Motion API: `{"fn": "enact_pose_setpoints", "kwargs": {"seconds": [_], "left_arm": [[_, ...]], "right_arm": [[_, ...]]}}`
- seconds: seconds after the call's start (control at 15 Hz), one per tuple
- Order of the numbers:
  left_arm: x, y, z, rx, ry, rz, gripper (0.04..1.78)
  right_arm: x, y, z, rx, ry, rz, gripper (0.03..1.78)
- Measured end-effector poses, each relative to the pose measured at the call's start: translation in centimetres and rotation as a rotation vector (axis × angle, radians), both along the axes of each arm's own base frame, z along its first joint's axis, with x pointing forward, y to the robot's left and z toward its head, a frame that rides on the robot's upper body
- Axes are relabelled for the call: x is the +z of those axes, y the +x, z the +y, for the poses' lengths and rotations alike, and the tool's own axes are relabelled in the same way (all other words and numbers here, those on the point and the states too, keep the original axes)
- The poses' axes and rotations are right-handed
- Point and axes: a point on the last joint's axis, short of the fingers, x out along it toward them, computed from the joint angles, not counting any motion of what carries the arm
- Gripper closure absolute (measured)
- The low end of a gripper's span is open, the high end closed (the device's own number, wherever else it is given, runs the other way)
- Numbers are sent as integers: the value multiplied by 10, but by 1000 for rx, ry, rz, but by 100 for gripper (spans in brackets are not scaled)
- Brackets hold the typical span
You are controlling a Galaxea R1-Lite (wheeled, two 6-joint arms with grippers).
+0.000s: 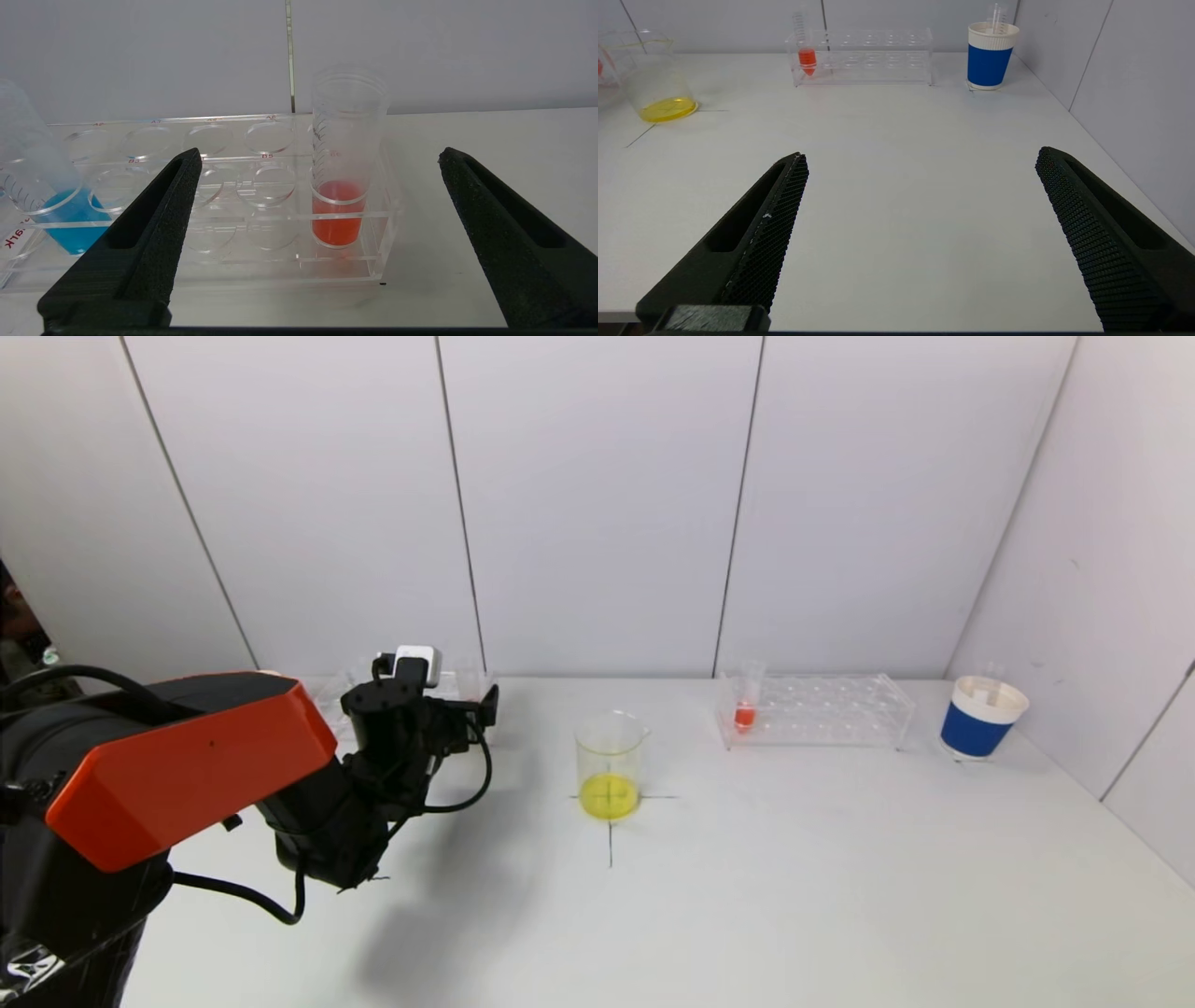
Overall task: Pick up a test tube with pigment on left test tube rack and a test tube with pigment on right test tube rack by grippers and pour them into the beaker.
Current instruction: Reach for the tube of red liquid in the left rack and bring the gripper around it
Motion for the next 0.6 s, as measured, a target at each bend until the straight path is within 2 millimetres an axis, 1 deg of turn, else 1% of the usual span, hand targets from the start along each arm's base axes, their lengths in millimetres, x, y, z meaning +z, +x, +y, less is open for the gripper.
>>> {"fn": "enact_pose_setpoints", "kwargs": {"seconds": [0.6], "left_arm": [[2, 9, -1, 12, -9, -23, 5]], "right_arm": [[0, 0, 0, 0, 0, 0, 4]]}}
